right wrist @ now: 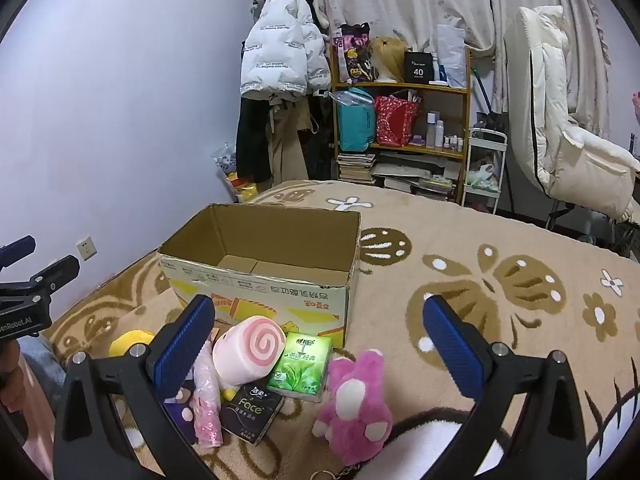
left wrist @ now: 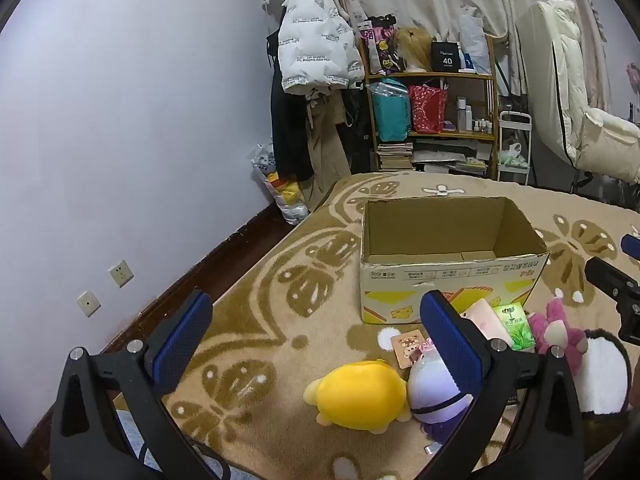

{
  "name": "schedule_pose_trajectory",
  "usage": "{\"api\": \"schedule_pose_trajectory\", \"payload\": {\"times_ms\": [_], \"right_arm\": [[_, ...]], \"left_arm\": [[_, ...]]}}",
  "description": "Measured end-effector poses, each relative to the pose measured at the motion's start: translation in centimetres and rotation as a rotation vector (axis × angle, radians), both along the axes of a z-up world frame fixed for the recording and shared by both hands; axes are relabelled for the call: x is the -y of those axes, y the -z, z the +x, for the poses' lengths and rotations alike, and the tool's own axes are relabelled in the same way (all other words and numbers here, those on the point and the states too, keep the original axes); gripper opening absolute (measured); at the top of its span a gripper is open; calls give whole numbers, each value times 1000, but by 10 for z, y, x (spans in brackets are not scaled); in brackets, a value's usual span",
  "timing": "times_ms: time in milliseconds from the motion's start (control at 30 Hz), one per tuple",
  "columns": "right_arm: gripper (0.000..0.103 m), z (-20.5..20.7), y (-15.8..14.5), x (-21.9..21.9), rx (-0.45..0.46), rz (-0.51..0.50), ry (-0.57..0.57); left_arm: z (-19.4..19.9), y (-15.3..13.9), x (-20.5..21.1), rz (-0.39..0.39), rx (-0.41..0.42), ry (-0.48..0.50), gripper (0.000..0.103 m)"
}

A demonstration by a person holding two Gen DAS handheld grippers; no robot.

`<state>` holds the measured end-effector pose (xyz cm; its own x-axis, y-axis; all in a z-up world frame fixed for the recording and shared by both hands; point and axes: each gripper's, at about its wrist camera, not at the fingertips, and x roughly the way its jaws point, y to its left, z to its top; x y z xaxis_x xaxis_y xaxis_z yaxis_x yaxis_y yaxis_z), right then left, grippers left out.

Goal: Organize soft objects

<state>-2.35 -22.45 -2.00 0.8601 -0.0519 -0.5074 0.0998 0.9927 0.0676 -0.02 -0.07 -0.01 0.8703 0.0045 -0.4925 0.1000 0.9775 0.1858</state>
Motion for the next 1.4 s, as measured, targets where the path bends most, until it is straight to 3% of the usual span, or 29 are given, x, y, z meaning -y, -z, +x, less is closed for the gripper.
{"api": "schedule_pose_trajectory", "payload": {"times_ms": [33,300,1400], "right_arm": [[103,0,0,0,0,0,-1],[103,0,0,0,-5,-4,0],[103,2,4,2,-9,-1,3]], "left_arm": [[1,0,-2,-32,-20,4,103],[5,-2,-6,-54,-27,5,103],[6,11,-6,-24,-31,0,103]]}}
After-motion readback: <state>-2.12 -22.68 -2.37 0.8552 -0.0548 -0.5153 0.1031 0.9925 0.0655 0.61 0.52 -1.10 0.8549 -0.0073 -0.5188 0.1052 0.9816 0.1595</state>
